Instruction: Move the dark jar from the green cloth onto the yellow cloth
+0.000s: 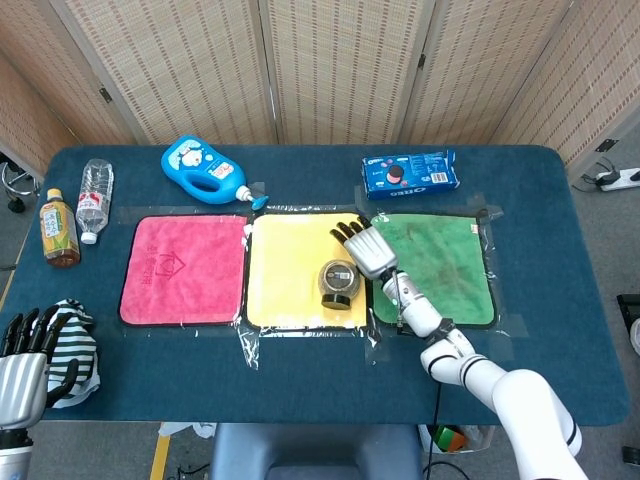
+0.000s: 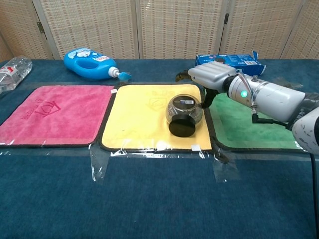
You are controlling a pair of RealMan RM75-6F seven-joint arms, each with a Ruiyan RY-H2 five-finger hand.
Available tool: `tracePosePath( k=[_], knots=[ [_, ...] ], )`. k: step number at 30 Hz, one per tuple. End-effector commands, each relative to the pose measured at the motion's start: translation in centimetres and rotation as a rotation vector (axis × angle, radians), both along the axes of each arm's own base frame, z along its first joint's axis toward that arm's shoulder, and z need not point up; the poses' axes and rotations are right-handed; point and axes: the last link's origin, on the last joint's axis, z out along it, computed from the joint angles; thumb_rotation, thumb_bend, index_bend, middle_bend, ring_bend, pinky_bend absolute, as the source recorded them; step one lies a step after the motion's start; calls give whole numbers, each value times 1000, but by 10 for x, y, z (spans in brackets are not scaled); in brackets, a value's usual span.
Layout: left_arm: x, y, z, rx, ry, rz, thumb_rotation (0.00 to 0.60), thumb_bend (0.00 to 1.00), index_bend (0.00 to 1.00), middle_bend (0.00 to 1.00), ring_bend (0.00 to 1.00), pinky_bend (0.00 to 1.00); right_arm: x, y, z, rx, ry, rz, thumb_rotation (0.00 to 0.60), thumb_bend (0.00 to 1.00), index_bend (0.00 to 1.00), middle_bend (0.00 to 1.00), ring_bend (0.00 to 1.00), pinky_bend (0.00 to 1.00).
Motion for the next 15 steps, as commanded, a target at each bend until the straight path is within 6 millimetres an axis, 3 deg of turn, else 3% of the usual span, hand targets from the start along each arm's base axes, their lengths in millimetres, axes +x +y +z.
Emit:
tracePosePath(
  k=[1,7,11,15],
  knots=[
    [-1,-1,1,3,-1,3,600,464,175,113,72,34,6,2,-2,5,-6,12,600,209,150,170,195,143],
    [-2,-2,2,3,-2,0,600,464,174,113,71,33,6,11,7,2,-7,53,600,209,104,132,137,142],
    [0,-1,1,-1,-3,-7,600,465,175,113,71,34,4,22,23,12,-21,81,600,209,7,30,77,118],
    [2,-1,0,-5,-3,-17,600,465,174,113,71,33,6,37,41,24,-23,114,600,209,0,0,59,73]
  ],
)
